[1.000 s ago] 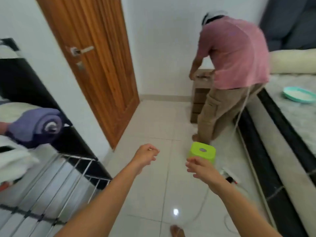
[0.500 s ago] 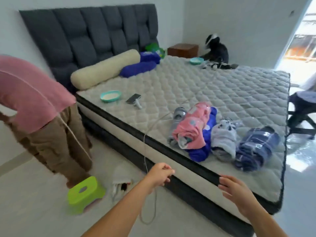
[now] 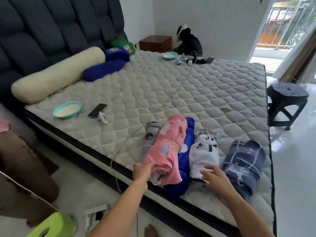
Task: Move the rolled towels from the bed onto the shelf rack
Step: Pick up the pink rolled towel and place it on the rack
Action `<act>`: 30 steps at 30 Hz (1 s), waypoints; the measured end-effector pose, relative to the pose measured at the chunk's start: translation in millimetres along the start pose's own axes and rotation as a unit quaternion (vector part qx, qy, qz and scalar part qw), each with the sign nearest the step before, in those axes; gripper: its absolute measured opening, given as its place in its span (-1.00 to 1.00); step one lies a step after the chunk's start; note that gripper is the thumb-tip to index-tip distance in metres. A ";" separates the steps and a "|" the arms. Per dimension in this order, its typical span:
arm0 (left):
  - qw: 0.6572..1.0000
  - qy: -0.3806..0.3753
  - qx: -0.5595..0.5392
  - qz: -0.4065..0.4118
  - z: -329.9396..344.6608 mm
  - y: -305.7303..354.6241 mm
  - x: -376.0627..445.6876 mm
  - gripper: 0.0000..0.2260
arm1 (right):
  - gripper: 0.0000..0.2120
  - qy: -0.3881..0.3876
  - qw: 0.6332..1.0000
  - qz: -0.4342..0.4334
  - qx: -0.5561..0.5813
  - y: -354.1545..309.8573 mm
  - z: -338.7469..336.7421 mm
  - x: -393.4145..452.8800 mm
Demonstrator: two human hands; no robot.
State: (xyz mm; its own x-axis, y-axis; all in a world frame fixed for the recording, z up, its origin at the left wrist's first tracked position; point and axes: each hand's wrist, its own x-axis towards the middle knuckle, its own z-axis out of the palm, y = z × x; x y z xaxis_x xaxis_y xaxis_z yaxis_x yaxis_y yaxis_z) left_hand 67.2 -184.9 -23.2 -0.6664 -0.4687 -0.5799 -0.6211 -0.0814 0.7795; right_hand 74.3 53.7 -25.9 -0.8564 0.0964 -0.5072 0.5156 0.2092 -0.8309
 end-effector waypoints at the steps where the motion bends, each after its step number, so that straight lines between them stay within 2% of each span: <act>1: 0.999 -0.006 -0.029 -0.033 -2.7 4.8 14.2 -0.49 | -0.65 -0.004 1.000 -0.001 -0.009 -12.7 9.2 15.9; 4: 0.987 -0.049 -0.094 -0.123 -2.9 16.4 49.6 -0.44 | -0.54 -0.013 1.000 -0.004 -0.016 -46.3 44.7 63.2; 8: 0.967 -0.127 -0.075 -0.209 5.5 21.4 91.0 -0.34 | -0.37 0.000 0.999 0.031 -0.045 -82.2 87.7 116.5; 13: 0.949 -0.186 -0.057 -0.249 17.8 25.2 120.5 -0.32 | 0.04 0.009 0.992 0.059 -0.113 -94.2 133.3 168.3; 16: 0.944 -0.204 -0.061 -0.251 24.8 23.0 132.0 -0.32 | 0.04 0.036 0.983 0.096 -0.149 -86.1 151.6 179.7; 20: 0.952 -0.178 -0.063 -0.239 38.6 19.5 138.4 -0.50 | 0.06 0.067 0.976 0.128 -0.164 -82.1 155.0 198.9; 21: 0.956 -0.170 -0.061 -0.230 42.0 19.5 139.2 -0.44 | 0.07 0.069 0.976 0.130 -0.159 -80.7 153.5 203.8; 24: 0.965 -0.166 -0.039 -0.202 54.1 12.7 144.5 -0.09 | 0.08 0.069 0.980 0.143 -0.124 -75.3 146.5 211.4; 25: 0.966 -0.164 -0.036 -0.198 57.9 8.6 147.1 -0.05 | 0.08 0.069 0.982 0.140 -0.109 -73.9 144.2 212.2; 28: 0.965 -0.171 -0.035 -0.195 58.7 12.6 143.2 -0.10 | 0.05 0.064 0.987 0.128 -0.078 -68.3 136.9 213.0; 30: 0.968 -0.172 -0.029 -0.181 56.0 16.0 137.0 -0.22 | 0.00 0.048 0.990 0.123 -0.055 -67.3 132.7 210.4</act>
State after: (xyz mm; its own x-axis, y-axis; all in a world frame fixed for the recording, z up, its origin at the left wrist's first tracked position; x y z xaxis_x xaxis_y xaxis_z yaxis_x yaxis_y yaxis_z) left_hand -57.1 -201.2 -103.4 -0.5142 -0.0803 -0.8539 -0.8217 -0.2393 0.5173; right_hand -137.1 -69.2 -107.1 -0.7062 0.2493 -0.6627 0.7078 0.2723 -0.6518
